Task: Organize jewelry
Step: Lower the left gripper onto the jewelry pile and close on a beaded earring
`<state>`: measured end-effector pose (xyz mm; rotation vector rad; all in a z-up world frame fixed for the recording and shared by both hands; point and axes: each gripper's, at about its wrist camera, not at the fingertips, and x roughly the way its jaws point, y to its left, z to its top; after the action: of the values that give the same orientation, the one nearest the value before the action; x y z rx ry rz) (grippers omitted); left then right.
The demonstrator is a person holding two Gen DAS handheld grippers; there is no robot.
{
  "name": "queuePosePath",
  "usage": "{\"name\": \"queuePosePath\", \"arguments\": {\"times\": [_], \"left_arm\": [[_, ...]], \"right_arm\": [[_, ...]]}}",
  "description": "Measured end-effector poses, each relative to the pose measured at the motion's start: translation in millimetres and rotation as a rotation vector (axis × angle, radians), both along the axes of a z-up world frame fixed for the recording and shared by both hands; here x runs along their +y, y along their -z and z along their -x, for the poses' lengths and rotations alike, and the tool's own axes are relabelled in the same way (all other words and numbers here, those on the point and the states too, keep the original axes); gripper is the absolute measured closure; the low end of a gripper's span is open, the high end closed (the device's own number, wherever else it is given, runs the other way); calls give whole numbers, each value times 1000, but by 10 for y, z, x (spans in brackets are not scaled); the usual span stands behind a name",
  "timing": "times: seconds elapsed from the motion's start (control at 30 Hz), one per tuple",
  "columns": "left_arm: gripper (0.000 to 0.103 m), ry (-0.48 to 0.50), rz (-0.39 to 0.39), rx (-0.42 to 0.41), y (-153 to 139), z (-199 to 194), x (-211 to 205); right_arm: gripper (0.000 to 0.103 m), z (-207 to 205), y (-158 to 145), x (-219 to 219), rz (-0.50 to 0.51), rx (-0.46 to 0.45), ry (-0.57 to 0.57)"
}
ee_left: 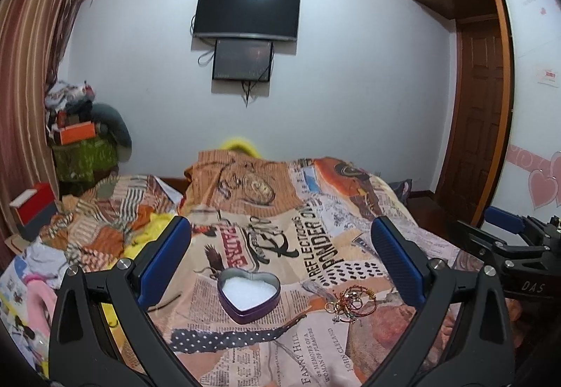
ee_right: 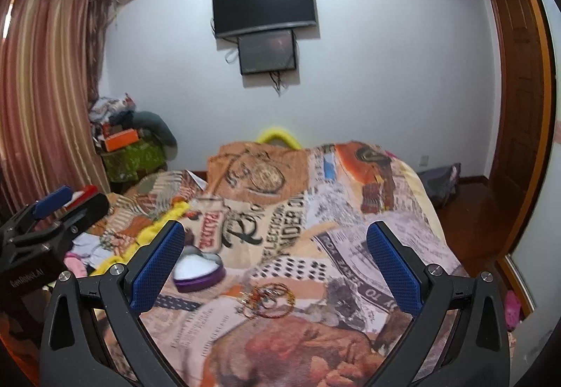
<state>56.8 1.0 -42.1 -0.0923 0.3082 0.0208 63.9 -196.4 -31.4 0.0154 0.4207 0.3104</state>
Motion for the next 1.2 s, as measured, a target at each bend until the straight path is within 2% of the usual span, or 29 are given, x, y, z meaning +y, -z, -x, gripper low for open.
{"name": "queuePosePath", "arguments": {"times": [0.2,0.33,0.4,0.5,0.57,0.67,0.73,0.87,0.93,1.07,1.2], "left_arm": [[0,1,-4,82,274,-264,-37],[0,38,20,195,529,-517,-61],[4,63,31,242,656,-615,-84],[6,79,43,302,845,-726,-118],[9,89,53,344,959,-792,-134],[18,122,67,428,1122,-899,-158],[26,161,97,483,1227,-956,-176],[37,201,101,526,1326,-983,-237],[47,224,93,535,1349,-977,-288],[59,291,88,550,1399,-987,-400],[72,333,89,568,1427,-1023,-464]], "right_arm": [[0,-276,306,-128,59,117,32],[0,-426,487,-220,26,213,-6],[4,-474,565,-234,28,240,-20],[14,-522,652,-196,63,274,-52],[25,-552,710,-179,66,298,-86],[42,-597,798,-138,75,352,-152],[49,-628,852,-101,89,369,-174],[64,-678,947,-57,102,406,-217],[68,-709,976,-39,107,424,-229],[76,-746,1013,-14,127,440,-235],[78,-850,977,31,115,455,-267]]}}
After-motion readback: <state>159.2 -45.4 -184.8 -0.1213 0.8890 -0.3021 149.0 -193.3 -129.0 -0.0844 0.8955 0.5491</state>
